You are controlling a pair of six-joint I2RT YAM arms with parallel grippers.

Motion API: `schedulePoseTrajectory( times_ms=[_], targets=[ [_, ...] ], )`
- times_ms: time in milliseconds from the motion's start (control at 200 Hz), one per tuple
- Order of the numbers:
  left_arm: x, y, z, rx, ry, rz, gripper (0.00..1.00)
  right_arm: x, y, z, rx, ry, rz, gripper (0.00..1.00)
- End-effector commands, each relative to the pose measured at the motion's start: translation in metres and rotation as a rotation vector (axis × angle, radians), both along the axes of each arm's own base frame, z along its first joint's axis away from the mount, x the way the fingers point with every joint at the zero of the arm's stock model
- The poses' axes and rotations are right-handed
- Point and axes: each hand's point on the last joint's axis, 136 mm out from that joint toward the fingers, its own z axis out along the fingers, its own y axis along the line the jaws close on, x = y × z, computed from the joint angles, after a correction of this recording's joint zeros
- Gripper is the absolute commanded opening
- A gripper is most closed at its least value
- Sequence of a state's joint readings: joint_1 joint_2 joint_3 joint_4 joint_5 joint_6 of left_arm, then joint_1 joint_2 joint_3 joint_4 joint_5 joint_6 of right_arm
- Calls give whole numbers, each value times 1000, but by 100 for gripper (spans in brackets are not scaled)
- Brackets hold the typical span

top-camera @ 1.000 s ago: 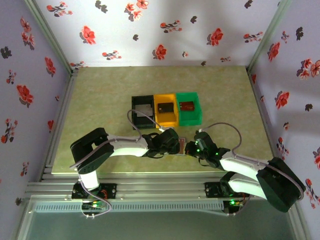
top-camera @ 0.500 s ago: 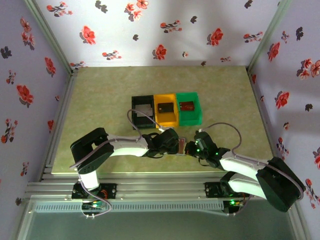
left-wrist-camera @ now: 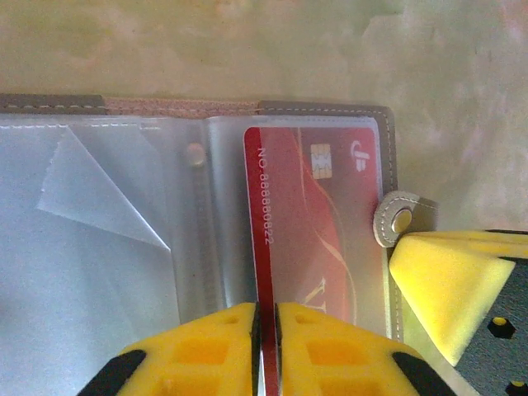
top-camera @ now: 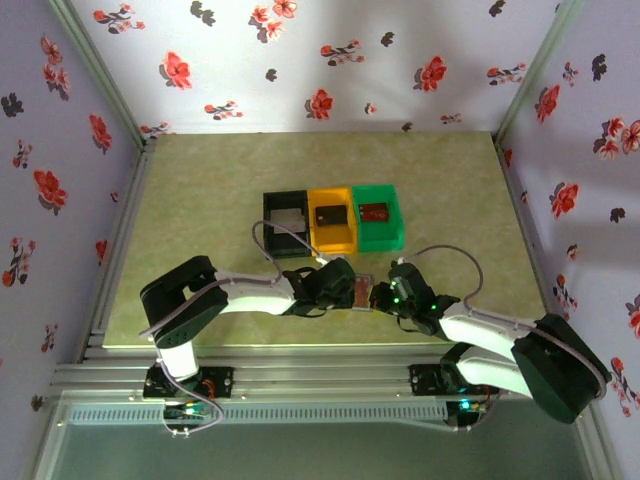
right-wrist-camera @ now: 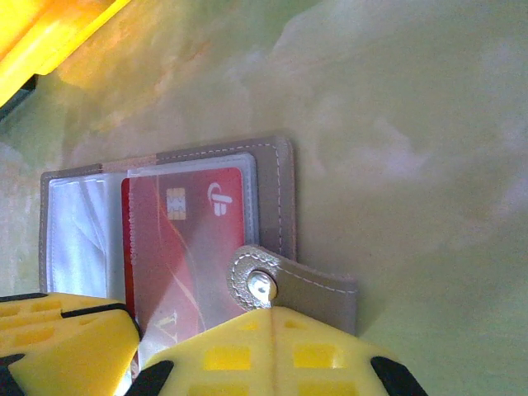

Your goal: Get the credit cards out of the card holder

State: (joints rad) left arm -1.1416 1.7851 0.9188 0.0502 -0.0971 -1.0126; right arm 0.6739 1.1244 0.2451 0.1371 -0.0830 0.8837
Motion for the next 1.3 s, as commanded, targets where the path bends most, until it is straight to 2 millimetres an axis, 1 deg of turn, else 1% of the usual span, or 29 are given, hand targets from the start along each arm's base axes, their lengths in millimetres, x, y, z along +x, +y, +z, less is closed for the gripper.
schedulePoseTrajectory(
  times_ms=[0, 310, 345, 375, 635, 785, 1130, 1295],
  targets=[
    [2, -3, 15, -49, -32, 13, 14, -15, -11, -21, -48, 80, -5, 0],
    [5, -1, 23, -79, -56, 31, 7, -16, -12, -22, -46, 80, -8, 0],
    [5, -1, 23, -80, -57, 31, 5, -16, -12, -22, -45, 80, -8, 0],
    [5, -1, 23, -84, -58, 31, 0, -16, -12, -22, -45, 80, -8, 0],
    [4, 0, 23, -99, -64, 31, 0, -16, -12, -22, -45, 76, -7, 0],
    [4, -1, 28, -131, -77, 27, 0, -16, -13, -23, -49, 76, -9, 0],
    [6, 7, 29, -180, -87, 54, 0, -17, -15, -21, -50, 72, -9, 0],
    [4, 10, 29, -187, -89, 53, 0, -17, -14, -15, -43, 56, -4, 0]
  ],
)
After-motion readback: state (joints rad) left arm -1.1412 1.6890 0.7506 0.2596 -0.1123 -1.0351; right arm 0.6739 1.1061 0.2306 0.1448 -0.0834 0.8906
